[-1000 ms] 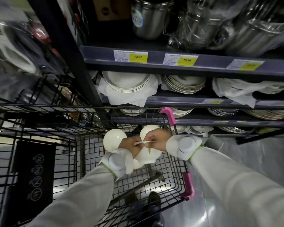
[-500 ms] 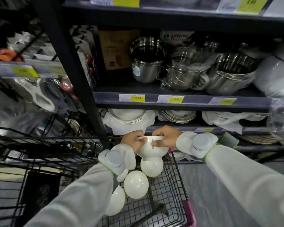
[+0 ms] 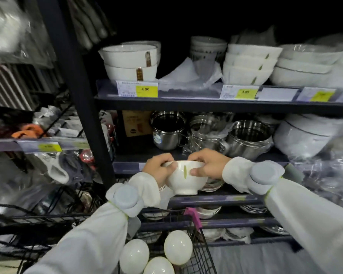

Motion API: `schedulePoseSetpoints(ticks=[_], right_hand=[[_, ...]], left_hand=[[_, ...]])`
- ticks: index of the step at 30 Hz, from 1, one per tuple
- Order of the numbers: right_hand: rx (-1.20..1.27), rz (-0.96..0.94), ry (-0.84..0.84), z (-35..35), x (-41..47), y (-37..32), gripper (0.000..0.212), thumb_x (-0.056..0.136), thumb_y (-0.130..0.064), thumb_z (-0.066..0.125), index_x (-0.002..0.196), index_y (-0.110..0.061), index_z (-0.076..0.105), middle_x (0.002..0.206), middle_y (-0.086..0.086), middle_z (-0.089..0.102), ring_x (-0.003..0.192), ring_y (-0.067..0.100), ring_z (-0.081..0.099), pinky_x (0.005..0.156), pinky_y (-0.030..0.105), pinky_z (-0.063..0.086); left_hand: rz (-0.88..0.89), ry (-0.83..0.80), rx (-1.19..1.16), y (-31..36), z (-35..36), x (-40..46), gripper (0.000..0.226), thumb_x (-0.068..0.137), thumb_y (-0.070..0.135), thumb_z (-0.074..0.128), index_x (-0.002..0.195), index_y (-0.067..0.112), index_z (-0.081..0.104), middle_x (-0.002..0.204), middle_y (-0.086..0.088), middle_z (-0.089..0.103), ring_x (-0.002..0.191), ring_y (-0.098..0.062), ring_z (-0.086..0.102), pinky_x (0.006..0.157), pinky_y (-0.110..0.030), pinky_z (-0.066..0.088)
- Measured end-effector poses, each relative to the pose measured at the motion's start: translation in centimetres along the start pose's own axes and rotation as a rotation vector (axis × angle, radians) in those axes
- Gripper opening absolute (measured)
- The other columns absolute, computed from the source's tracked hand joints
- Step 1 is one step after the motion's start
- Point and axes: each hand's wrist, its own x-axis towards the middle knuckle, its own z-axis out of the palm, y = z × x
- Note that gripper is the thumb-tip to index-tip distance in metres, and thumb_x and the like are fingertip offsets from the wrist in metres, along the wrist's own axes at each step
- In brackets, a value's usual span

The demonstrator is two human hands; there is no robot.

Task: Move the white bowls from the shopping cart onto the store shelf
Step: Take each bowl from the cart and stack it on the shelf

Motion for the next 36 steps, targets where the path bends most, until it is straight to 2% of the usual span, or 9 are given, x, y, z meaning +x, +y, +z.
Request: schedulePoseSetpoints(ticks=[3,12,18,23,26,29,31,34,36], right_hand=[[-0.046,-0.051,0.069,-2.2,-0.9,-1.1,0.006,0.081,-0.01,0.061,0.08,-0.016,0.061,0.079,0.0,0.061,0.077,0.016,0.056,0.071,0.028,0.045],[-0.144,-0.187,0.219,-9.0,-2.8,-3.6,0.021,0.079,-0.009,0.061,0.067,-0.024,0.054,0.066,-0.013,0.052,0.063,0.0,0.05,0.056,0.009,0.036],[-0.154,-0.284,0.263,-14.1,-4.7,-4.9,0.024,0.08,-0.008,0.062,0.071,-0.029,0.054,0.078,-0.007,0.058,0.084,0.018,0.056,0.077,0.032,0.044],[-0.143,-0.389,0.328,-17.6,-6.1,-6.1,0.028,0.08,-0.008,0.062,0.071,-0.033,0.055,0.074,-0.015,0.056,0.076,0.009,0.055,0.072,0.026,0.043],[-0.099,-0.437,0.382,-19.3,-6.8,-6.6,0.023,0.079,-0.017,0.062,0.066,-0.035,0.058,0.066,-0.015,0.057,0.071,0.003,0.054,0.07,0.022,0.043],[-0.136,-0.497,0.48,-20.4,-6.8,-6.6,0.023,0.078,-0.015,0.063,0.068,-0.035,0.056,0.066,-0.015,0.056,0.068,0.001,0.052,0.069,0.022,0.043],[-0.159,-0.518,0.57,-21.0,-6.7,-6.3,0.025,0.079,-0.008,0.063,0.073,-0.031,0.056,0.07,-0.015,0.056,0.07,0.001,0.052,0.071,0.02,0.042],[-0.169,-0.546,0.7,-21.9,-6.1,-5.9,0.016,0.078,-0.007,0.065,0.083,-0.022,0.064,0.072,-0.015,0.056,0.071,-0.005,0.052,0.068,0.008,0.038],[-0.147,-0.54,0.768,-22.5,-5.4,-5.5,0.016,0.078,-0.008,0.066,0.092,-0.015,0.067,0.077,-0.009,0.059,0.076,0.004,0.053,0.071,0.018,0.041]], left_hand=[[0.075,0.028,-0.014,2.8,-0.3,0.5,0.02,0.068,0.029,0.054,0.049,0.035,0.056,0.052,0.01,0.05,0.063,-0.014,0.043,0.066,-0.027,0.037],[0.267,0.034,-0.031,9.9,-0.5,2.7,0.02,0.074,0.03,0.055,0.054,0.032,0.055,0.067,0.007,0.053,0.069,-0.013,0.048,0.064,-0.023,0.042],[0.384,0.025,-0.076,14.9,-0.8,4.1,0.012,0.058,0.046,0.062,0.063,0.035,0.061,0.066,0.018,0.06,0.078,-0.014,0.051,0.075,-0.03,0.043],[0.547,0.089,-0.049,19.0,-0.9,3.7,0.026,0.059,0.042,0.067,0.079,0.03,0.057,0.083,0.011,0.058,0.081,0.001,0.053,0.072,-0.005,0.042],[0.608,0.178,-0.002,20.4,-0.8,3.9,0.045,0.055,0.047,0.066,0.096,0.043,0.049,0.112,0.003,0.052,0.107,-0.004,0.05,0.086,-0.013,0.045],[0.586,0.22,-0.019,21.1,0.0,4.5,0.079,0.047,0.049,0.071,0.115,0.054,0.029,0.137,0.007,0.029,0.121,0.01,0.034,0.105,-0.03,0.04],[0.555,0.25,-0.062,21.7,0.9,5.1,0.104,0.043,0.047,0.072,0.13,0.048,0.017,0.142,0.007,0.018,0.121,0.015,0.029,0.11,-0.033,0.035],[0.505,0.238,-0.066,22.3,1.8,6.1,0.129,0.042,0.046,0.073,0.145,0.033,-0.004,0.151,0.001,0.011,0.133,0.0,0.022,0.117,-0.039,0.029],[0.488,0.199,-0.086,22.4,2.2,6.7,0.133,0.045,0.041,0.076,0.145,0.033,-0.01,0.154,0.002,0.011,0.136,-0.003,0.02,0.118,-0.041,0.027]])
